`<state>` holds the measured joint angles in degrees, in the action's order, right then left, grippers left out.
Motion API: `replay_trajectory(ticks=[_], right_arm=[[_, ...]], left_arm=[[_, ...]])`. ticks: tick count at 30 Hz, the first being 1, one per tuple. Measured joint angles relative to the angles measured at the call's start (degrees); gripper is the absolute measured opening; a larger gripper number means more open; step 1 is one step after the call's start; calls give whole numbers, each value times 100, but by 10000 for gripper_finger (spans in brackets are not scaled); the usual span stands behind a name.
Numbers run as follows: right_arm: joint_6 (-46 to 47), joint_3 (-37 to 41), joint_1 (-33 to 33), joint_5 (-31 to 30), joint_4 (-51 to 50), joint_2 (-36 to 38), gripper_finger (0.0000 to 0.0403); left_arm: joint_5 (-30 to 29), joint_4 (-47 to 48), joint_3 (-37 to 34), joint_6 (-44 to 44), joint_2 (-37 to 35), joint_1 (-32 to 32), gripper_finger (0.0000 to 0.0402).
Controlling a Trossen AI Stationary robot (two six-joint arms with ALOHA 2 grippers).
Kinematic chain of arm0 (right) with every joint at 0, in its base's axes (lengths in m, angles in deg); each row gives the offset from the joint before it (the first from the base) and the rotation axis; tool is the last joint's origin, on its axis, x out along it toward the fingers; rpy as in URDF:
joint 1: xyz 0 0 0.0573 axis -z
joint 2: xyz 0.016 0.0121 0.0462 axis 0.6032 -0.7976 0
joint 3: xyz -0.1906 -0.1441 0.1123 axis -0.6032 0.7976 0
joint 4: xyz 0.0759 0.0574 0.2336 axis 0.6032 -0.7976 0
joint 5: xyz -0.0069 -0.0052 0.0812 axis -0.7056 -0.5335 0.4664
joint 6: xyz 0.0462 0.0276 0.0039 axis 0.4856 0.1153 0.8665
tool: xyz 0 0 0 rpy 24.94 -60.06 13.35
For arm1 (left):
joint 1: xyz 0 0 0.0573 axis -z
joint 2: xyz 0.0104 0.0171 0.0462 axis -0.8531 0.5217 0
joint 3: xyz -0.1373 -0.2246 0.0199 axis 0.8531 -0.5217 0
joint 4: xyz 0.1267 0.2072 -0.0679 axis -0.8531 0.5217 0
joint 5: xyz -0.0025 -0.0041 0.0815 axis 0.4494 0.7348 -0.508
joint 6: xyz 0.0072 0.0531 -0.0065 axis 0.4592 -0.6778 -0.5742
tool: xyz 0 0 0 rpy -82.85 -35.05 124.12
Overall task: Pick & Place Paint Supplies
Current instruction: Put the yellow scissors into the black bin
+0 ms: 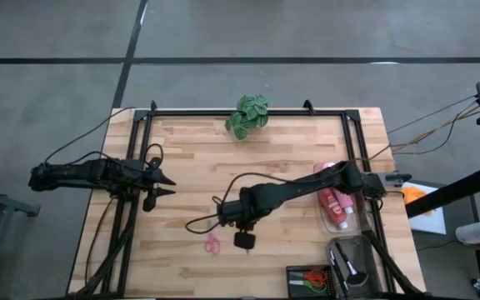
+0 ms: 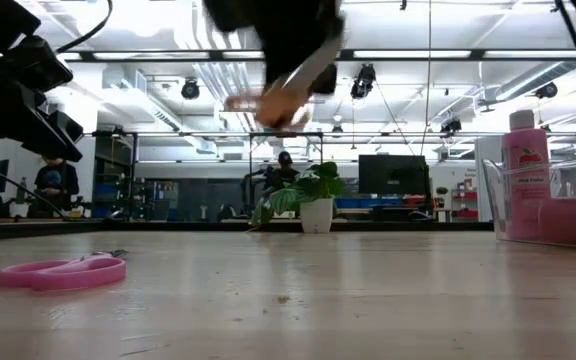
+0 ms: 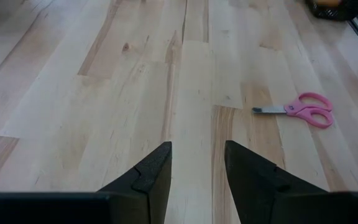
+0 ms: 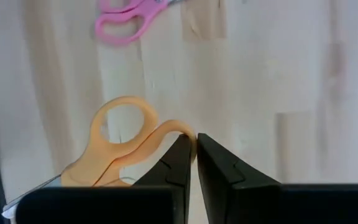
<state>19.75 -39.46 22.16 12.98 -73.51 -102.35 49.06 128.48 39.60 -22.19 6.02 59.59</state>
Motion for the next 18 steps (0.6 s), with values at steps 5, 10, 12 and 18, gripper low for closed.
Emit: replay_trajectory(ticks=[5,10,12,18], right_arm=[[-1172,18,-7,-304,-488,571,18],[-1820,66,-105,-636,-973,1034,18],[-1846,68,-164,-636,-1204,1208,18],[-1843,91,-481,-651,-1906,1702,18]], left_arm=[[1,-2,1,0,0,2,149],[-1,0,0,0,0,0,149],[1,0,1,-1,0,2,149],[1,0,0,0,0,2,149]])
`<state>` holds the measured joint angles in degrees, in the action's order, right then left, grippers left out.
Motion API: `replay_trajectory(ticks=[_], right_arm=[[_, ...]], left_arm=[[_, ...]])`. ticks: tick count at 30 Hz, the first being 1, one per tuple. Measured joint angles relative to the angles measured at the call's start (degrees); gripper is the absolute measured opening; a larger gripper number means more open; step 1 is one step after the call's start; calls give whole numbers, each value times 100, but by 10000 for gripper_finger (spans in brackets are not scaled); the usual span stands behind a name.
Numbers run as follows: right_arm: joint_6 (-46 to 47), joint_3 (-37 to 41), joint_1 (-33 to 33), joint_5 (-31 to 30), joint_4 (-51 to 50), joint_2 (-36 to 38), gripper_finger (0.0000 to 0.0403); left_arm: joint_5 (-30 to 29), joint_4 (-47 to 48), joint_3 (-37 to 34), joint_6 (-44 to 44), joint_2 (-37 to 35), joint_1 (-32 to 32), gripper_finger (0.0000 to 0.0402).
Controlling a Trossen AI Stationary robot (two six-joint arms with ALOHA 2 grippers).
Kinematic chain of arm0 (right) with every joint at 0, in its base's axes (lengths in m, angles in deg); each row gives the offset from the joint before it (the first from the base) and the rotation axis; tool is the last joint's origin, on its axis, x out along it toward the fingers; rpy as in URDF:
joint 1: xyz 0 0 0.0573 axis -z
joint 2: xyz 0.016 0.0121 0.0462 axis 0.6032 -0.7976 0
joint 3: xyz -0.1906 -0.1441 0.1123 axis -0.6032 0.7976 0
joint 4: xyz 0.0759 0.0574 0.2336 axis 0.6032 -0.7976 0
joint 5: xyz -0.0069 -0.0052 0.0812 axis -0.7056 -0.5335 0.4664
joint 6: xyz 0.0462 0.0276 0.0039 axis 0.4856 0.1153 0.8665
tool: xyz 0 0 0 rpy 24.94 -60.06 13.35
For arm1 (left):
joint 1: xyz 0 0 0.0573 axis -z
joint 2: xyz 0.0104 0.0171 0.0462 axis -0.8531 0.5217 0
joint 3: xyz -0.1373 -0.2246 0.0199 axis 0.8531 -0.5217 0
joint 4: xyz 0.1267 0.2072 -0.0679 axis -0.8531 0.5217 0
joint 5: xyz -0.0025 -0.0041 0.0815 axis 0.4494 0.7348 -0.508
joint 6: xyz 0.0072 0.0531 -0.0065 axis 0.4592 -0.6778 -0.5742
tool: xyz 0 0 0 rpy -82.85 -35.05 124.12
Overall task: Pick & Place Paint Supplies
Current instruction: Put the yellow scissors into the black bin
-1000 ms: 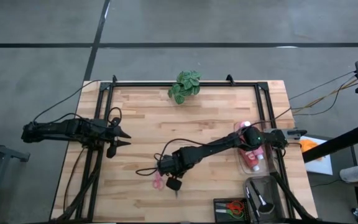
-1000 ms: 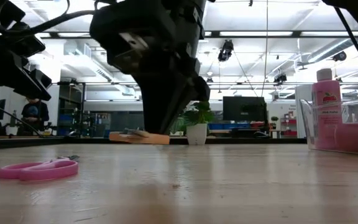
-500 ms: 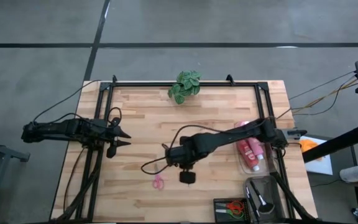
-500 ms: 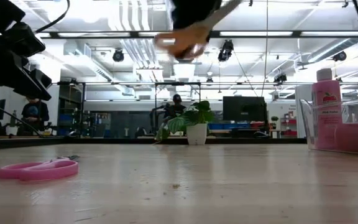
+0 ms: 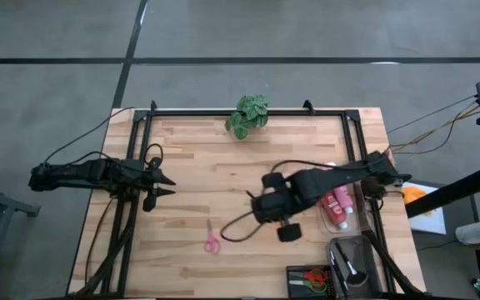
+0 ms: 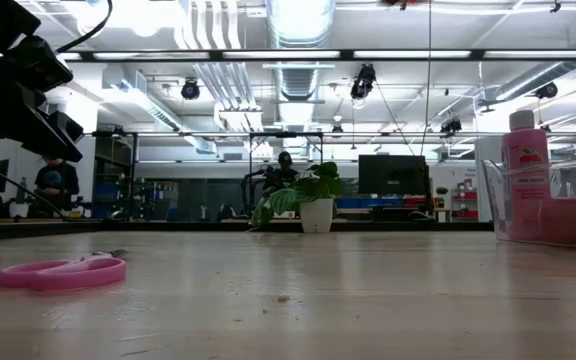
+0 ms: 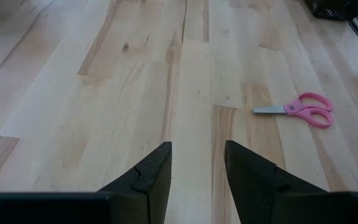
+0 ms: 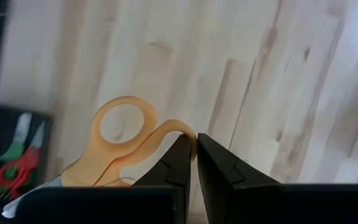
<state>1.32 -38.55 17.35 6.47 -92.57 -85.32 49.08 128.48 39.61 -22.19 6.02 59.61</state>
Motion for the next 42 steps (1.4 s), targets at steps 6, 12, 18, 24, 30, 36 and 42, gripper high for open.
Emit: replay_trajectory(ticks=[6,12,18,24,30,36,42], right_arm=[[-5,118,-652,0,-87,406,18],[208,289,-1365,-155,-59,503,18],[449,788,-1911,-178,137,503,18],[365,1643,-2303,-194,963,503,18],[364,2405,-2465,-196,2185,501,18],[363,2918,-2478,217,3030,501,18],[360,3363,-2489,216,3547,501,18]], left_arm=[[-1,0,0,-2,0,0,149],[0,0,0,-1,0,-1,150],[-2,0,-2,0,0,-2,149],[0,0,0,-1,0,0,149],[-1,0,0,-1,0,-1,149],[-2,0,0,-2,0,0,149],[-2,0,-1,-2,0,-2,149]])
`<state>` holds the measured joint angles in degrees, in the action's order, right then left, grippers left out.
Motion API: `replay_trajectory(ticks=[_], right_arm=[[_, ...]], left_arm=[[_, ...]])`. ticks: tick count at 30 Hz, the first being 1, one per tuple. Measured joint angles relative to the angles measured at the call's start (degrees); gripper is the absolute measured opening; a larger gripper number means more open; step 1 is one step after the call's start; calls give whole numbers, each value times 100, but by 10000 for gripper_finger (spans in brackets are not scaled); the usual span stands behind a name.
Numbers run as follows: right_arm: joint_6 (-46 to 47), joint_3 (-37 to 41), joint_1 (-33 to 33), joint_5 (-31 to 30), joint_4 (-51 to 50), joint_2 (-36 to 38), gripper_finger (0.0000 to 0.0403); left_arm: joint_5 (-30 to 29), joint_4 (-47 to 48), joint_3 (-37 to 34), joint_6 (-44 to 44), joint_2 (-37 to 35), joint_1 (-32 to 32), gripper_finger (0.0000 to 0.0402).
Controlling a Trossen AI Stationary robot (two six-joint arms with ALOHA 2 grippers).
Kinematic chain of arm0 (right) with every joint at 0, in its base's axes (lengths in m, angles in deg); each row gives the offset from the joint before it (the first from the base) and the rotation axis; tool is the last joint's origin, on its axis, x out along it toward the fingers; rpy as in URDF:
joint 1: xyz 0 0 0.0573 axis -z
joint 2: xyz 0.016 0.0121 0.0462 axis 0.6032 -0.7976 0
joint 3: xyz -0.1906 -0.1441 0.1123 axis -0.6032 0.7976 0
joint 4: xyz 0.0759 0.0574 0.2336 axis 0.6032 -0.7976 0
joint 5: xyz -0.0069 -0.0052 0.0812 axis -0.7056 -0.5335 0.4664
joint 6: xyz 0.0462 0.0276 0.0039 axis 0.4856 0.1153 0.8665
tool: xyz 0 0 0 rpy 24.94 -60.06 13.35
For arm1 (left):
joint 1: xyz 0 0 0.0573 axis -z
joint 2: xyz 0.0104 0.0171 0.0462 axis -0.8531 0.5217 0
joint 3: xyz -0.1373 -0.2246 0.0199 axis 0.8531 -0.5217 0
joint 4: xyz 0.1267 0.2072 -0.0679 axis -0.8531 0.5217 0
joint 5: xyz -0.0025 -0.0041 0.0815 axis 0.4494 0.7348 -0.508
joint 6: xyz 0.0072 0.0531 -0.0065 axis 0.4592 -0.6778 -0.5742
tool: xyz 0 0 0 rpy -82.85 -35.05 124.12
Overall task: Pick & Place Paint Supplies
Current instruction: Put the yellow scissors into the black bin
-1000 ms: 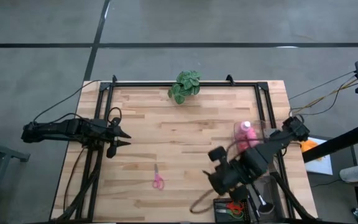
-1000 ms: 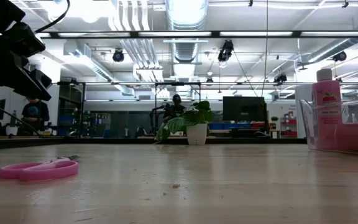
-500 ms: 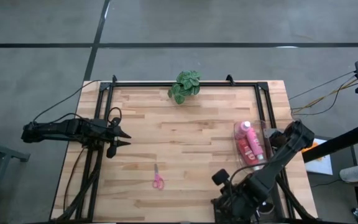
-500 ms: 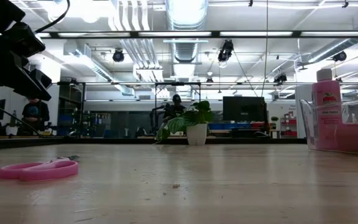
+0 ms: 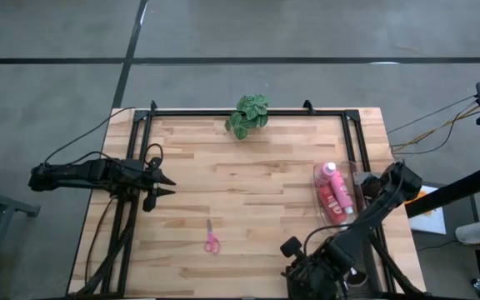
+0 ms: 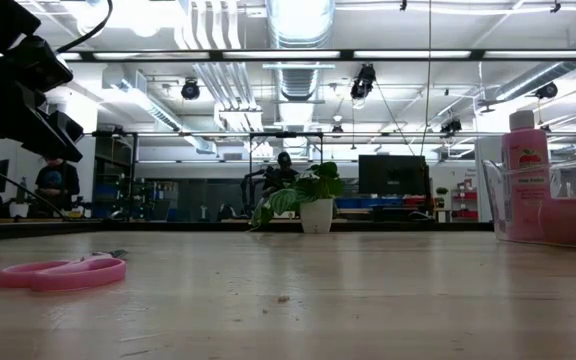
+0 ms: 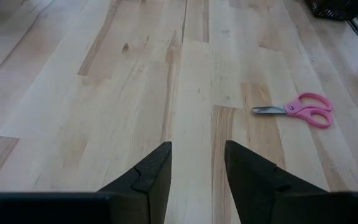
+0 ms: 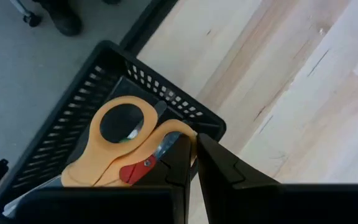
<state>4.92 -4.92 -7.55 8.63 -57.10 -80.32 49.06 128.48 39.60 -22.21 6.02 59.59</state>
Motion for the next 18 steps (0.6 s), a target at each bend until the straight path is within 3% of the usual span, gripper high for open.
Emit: replay_trajectory(ticks=[18], right_arm=[[134,906,2,6,1174,-9,18]], left_arm=[[2,0,1,2,-2,2,149]])
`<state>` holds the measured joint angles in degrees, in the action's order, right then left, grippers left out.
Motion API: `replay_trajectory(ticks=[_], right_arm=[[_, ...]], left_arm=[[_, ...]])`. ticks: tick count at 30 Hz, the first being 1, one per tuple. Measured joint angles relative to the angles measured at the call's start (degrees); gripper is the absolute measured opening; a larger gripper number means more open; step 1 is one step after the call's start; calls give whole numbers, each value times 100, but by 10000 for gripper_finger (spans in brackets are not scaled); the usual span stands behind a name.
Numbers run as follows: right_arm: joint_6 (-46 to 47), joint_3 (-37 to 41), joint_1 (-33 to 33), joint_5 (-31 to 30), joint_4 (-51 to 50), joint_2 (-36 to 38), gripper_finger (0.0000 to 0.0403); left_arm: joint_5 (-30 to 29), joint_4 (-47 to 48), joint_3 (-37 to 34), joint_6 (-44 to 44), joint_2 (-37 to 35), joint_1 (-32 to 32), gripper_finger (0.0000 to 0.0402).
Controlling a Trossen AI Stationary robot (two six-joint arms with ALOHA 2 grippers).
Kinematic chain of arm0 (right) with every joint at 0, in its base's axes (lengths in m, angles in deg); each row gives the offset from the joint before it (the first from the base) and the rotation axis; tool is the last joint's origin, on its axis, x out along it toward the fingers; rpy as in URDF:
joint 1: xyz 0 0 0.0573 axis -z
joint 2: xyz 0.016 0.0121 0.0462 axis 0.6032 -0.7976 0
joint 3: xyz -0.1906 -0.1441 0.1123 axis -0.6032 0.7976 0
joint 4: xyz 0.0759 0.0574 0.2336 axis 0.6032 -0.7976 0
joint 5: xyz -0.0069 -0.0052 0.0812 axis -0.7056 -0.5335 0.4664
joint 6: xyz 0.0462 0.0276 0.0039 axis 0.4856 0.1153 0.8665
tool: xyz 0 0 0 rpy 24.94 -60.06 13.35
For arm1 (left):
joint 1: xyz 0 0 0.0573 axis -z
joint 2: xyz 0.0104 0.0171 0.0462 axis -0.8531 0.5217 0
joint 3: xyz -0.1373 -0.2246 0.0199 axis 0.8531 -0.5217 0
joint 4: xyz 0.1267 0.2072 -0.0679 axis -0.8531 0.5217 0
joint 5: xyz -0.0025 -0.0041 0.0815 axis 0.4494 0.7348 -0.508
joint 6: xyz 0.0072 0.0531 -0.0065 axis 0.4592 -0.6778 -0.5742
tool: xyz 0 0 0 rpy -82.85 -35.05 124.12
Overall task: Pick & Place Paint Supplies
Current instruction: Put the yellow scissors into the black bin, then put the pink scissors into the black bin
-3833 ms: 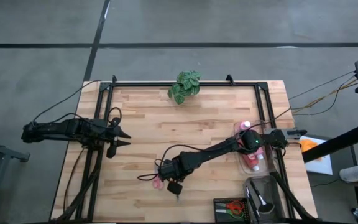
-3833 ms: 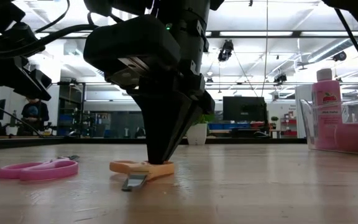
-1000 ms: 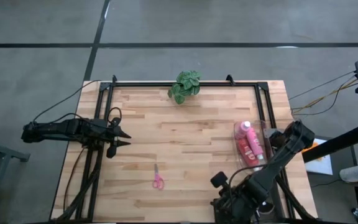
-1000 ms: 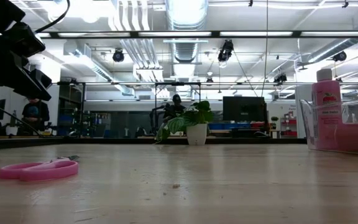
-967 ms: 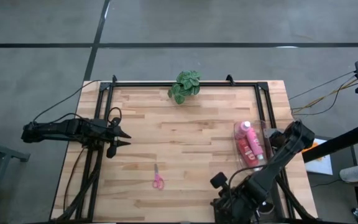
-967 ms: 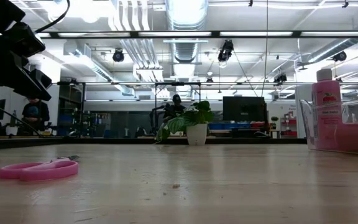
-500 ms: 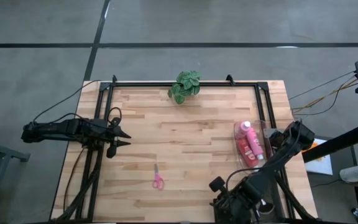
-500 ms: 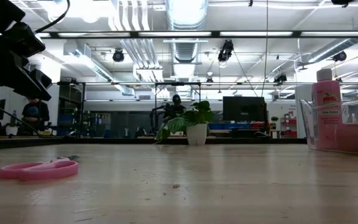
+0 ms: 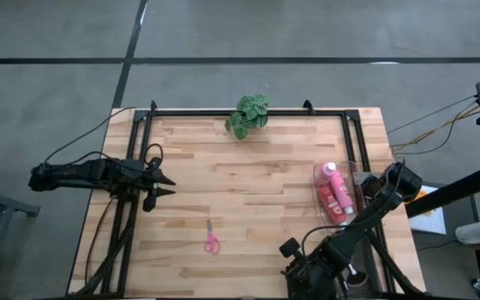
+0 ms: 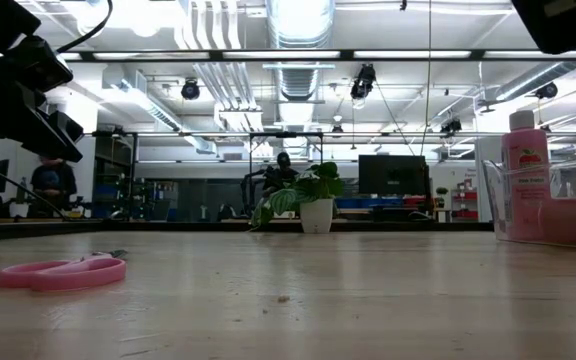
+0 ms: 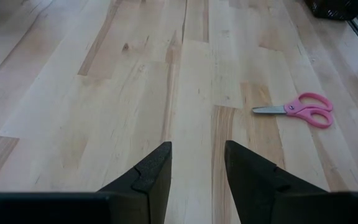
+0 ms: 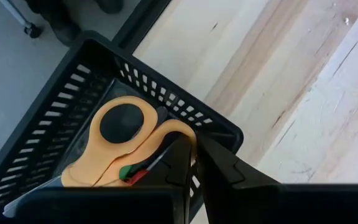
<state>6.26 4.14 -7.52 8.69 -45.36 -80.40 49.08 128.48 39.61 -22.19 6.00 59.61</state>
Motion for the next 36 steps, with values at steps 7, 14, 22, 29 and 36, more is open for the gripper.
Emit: replay_trajectory(ticks=[7,14,22,29,36], right_arm=[[-37,35,-22,36,3,-2,18],[-260,38,-24,99,0,-2,18],[-305,40,-26,141,6,-2,19],[-297,40,-26,141,19,-2,60],[-92,40,-26,141,23,-2,74]], left_arm=[[-2,0,0,-1,2,-2,149],[-2,0,0,0,2,-2,149],[-2,0,-1,-1,1,-2,149],[0,0,0,0,2,-1,149],[-1,0,0,0,1,-1,149]])
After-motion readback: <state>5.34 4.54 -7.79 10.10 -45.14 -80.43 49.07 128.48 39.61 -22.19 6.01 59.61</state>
